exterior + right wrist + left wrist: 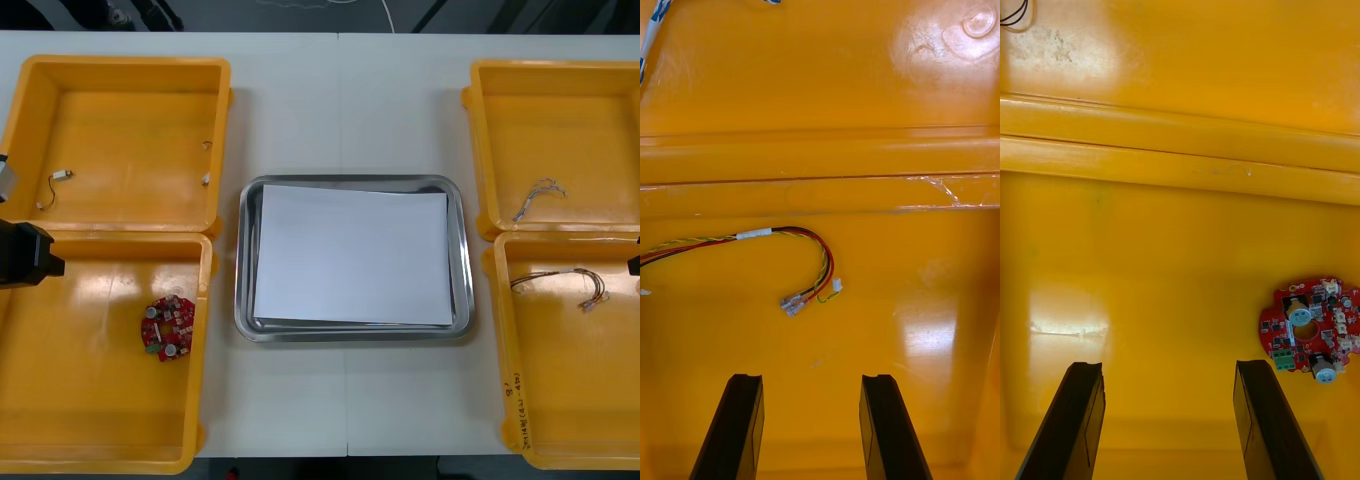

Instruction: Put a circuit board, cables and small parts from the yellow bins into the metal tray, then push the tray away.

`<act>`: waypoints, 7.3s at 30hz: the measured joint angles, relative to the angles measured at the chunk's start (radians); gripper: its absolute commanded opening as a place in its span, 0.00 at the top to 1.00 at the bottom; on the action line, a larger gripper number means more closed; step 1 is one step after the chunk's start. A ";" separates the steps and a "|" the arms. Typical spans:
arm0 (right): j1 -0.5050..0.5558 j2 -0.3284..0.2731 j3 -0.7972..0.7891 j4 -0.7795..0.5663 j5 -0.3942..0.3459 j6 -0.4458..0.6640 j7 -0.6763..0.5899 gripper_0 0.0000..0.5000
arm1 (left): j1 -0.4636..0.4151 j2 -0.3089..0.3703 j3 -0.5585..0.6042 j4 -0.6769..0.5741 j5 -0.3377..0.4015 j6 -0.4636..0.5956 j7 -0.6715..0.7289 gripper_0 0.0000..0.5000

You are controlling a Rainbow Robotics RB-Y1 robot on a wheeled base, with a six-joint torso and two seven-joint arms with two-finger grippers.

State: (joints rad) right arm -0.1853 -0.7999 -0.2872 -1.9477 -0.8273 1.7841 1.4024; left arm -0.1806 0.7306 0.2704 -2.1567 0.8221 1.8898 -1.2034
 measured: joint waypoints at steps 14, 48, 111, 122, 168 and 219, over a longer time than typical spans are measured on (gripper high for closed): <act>0.000 0.000 0.000 0.000 0.000 0.000 0.000 0.26 | 0.000 0.000 0.000 0.000 0.000 0.000 0.000 0.00; 0.000 0.000 0.000 0.000 0.000 0.000 0.000 0.26 | 0.000 0.000 0.000 0.000 0.000 0.000 0.000 0.00; 0.000 0.000 0.000 0.000 0.000 0.000 0.000 0.26 | 0.000 0.000 0.000 0.000 0.000 0.000 0.000 0.00; 0.000 0.000 0.000 0.000 0.000 0.000 0.000 0.26 | 0.000 0.000 0.000 0.000 0.000 0.000 0.000 0.00; 0.138 0.060 0.011 0.009 -0.002 -0.234 -0.051 0.26 | -0.040 -0.004 -0.014 0.031 0.188 -0.005 -0.354 0.00; 0.175 0.164 0.111 0.149 0.100 -0.450 -0.366 0.26 | 0.158 0.234 -0.260 0.031 0.340 -0.583 -1.144 0.00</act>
State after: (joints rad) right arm -0.0100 -0.6354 -0.1766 -1.7989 -0.7273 1.3343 1.0366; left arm -0.0224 0.9644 0.0108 -2.1260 1.1622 1.3064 -2.3474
